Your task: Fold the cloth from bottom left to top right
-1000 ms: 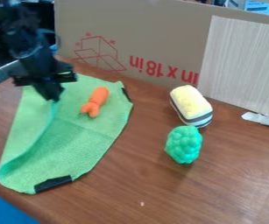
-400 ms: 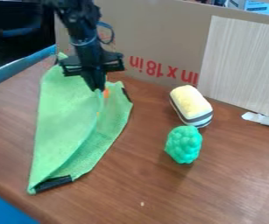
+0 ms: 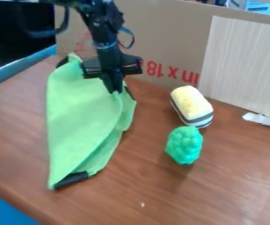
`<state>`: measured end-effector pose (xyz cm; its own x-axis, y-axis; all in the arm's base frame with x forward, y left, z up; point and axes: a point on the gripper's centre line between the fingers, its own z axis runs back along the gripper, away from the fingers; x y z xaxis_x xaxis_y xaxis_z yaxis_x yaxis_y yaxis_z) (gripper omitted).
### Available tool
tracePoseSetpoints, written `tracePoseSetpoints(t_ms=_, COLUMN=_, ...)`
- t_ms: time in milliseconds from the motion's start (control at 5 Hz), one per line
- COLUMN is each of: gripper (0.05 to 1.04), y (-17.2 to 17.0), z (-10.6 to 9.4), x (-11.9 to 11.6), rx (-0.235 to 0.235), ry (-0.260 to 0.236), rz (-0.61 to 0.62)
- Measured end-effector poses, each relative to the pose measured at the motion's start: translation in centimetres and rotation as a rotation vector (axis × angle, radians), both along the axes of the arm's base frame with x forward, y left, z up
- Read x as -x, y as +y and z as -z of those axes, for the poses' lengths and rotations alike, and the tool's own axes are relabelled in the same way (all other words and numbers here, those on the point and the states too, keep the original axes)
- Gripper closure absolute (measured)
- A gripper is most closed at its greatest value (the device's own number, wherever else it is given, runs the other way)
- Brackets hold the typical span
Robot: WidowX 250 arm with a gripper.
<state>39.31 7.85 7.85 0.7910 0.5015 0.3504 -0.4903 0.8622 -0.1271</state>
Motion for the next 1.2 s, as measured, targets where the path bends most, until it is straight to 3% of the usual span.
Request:
tracePoseSetpoints(t_ms=200, gripper=0.851, y=-0.5, z=0.2, x=-0.4, rx=0.009, ry=0.008, rz=-0.005)
tracePoseSetpoints(t_ms=600, gripper=0.280, y=-0.6, z=1.7, x=-0.7, rx=0.021, ry=0.051, rz=0.002)
tracePoseSetpoints(t_ms=800, gripper=0.083, y=-1.0, z=1.0, x=-1.3, rx=0.031, ry=0.039, rz=0.002)
tracePoseSetpoints(t_ms=1000, gripper=0.083, y=-1.8, z=0.1, x=-2.2, rx=0.060, ry=0.067, rz=0.009)
tracePoseSetpoints(t_ms=1200, gripper=0.083, y=-1.4, z=-2.6, x=-2.4, rx=0.048, ry=0.206, rz=0.000)
